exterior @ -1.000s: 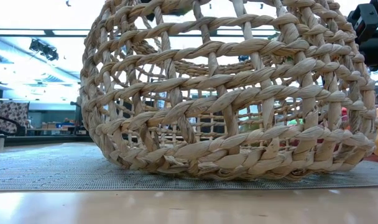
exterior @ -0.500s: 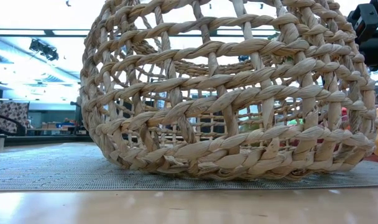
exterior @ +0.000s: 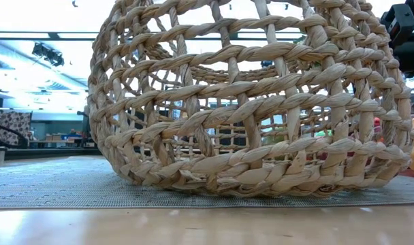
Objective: Build produce basket
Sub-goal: Put the cucumber into the basket
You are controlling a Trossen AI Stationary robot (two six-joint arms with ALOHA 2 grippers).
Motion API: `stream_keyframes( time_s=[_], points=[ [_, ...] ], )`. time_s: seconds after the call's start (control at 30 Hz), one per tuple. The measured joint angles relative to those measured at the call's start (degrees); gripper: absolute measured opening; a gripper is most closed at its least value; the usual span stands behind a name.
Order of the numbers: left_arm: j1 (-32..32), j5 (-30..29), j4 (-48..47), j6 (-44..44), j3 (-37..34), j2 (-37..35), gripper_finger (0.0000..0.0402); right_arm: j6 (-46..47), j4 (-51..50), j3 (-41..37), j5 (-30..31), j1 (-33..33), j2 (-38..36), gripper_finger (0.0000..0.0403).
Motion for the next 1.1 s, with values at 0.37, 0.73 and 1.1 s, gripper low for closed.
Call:
stream_keyframes(
  time_s=[0.37, 0.73, 1.1],
  points=[
    [1.41, 17.2, -2.76, -8.51, 1.25, 1.21, 0.0148, 0.0, -0.01, -0.01, -0.01, 0.02, 0.02, 0.0168],
    [1.25, 25.03, -2.12, -8.83, 1.23, 1.2, 0.0148, 0.0, 0.0, -0.01, -0.01, 0.02, 0.01, 0.0168],
    [-1.35, 22.79, 0.21, -10.21, 1.23, 1.34, 0.0149, 0.0, 0.0, -0.01, 0.0, 0.0, 0.0, 0.0168]
  ],
)
